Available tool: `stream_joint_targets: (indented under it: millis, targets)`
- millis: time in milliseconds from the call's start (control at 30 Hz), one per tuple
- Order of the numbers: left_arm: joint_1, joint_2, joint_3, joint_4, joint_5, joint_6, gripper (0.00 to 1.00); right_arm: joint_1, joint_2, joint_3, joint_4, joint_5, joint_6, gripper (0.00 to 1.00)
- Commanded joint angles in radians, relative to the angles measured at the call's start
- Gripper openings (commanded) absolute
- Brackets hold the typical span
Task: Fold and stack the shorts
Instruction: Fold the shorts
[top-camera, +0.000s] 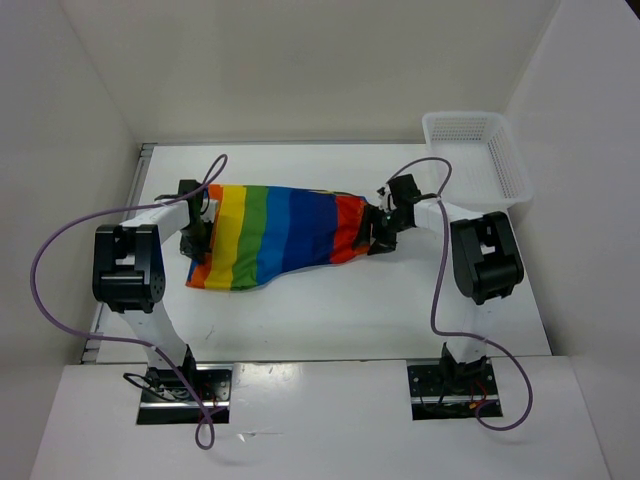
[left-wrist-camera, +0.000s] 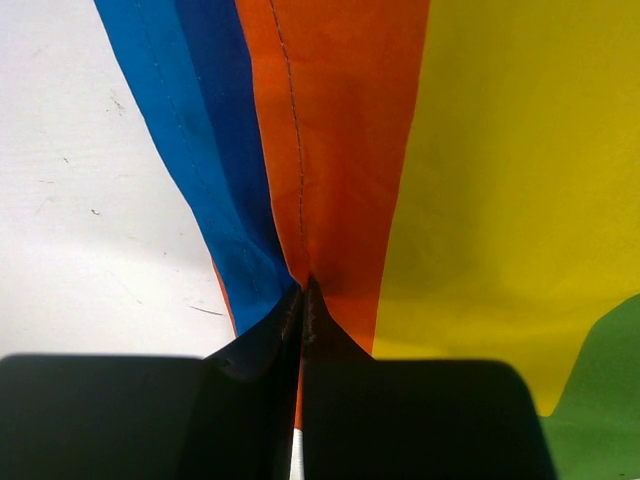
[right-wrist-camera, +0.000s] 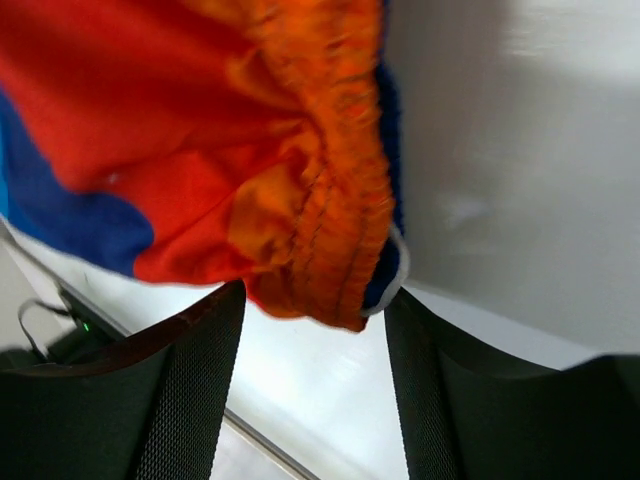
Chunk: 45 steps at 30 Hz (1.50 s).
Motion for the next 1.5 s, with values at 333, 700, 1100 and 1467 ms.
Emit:
stream_joint_targets:
  millis: [333,700,1100,1467]
  targets:
    - [0.006,-0.022,-0.013,-0.013,-0.041,0.004,0.0,-0.005,0.089,0.057,0.073,0.206,0.19,0.06]
    - [0.006,-0.053,0.079,-0.033,-0.072,0.004,0.0,-0.042,0.011,0.123,0.05,0.355,-0.1,0.0]
    - [-0.003,-0.027,0.155,-0.097,0.186,0.004,0.57,-0.065,-0.173,-0.031,0.017,0.297,-0.357,0.0]
    - [-0.407,0.249,0.787,-0.2,0.29,0.004,0.58,-0.065,-0.213,-0.064,0.017,0.306,-0.397,0.0]
